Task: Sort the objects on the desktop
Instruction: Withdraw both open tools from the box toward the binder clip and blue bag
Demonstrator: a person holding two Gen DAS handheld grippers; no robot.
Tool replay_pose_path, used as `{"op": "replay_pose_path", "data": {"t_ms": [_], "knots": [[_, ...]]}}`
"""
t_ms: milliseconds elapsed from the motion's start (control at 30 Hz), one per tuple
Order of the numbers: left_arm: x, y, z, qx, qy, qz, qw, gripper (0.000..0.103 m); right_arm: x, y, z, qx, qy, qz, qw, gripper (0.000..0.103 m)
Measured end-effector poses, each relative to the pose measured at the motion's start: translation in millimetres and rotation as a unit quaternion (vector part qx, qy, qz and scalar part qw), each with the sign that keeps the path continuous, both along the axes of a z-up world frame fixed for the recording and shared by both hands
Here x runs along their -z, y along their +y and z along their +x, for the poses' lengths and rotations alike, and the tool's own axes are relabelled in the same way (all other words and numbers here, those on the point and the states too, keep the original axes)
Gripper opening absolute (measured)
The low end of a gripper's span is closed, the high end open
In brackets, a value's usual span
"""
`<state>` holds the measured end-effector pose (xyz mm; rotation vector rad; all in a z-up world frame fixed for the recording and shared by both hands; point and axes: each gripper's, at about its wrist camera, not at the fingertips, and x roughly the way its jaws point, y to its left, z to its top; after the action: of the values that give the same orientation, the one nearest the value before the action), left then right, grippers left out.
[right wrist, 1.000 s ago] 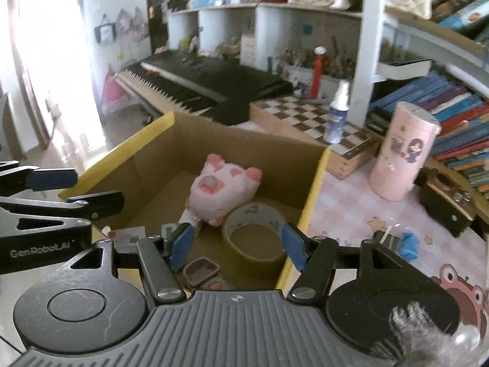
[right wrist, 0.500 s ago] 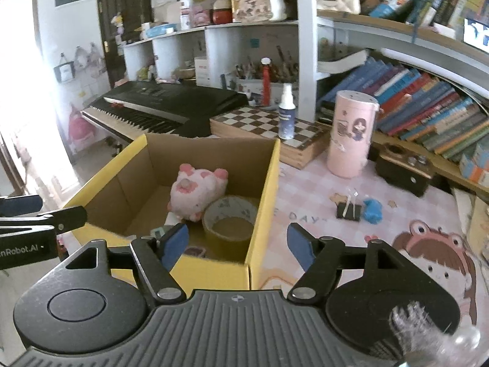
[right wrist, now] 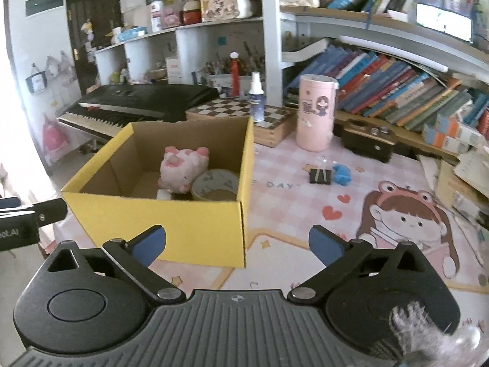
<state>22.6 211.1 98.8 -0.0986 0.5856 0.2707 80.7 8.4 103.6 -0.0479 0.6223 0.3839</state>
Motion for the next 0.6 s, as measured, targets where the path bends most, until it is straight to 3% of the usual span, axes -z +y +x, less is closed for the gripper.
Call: {"op": "replay_pose_path", "data": {"t_ms": [233, 600], "knots": [[1.1, -2.9, -15.2, 0.007, 0.001, 0.003, 1.0000, 0.089, 5.1, -1.7, -25.4, 0.010, -0.018, -0.014, 1.000, 0.103], [4.7, -3.1, -35.2, 0.014, 0.008, 0.004, 0.9999, 0.090, 11.9, -0.6, -51.1, 0.018, 0.004, -0.005, 1.000, 0.103]]}}
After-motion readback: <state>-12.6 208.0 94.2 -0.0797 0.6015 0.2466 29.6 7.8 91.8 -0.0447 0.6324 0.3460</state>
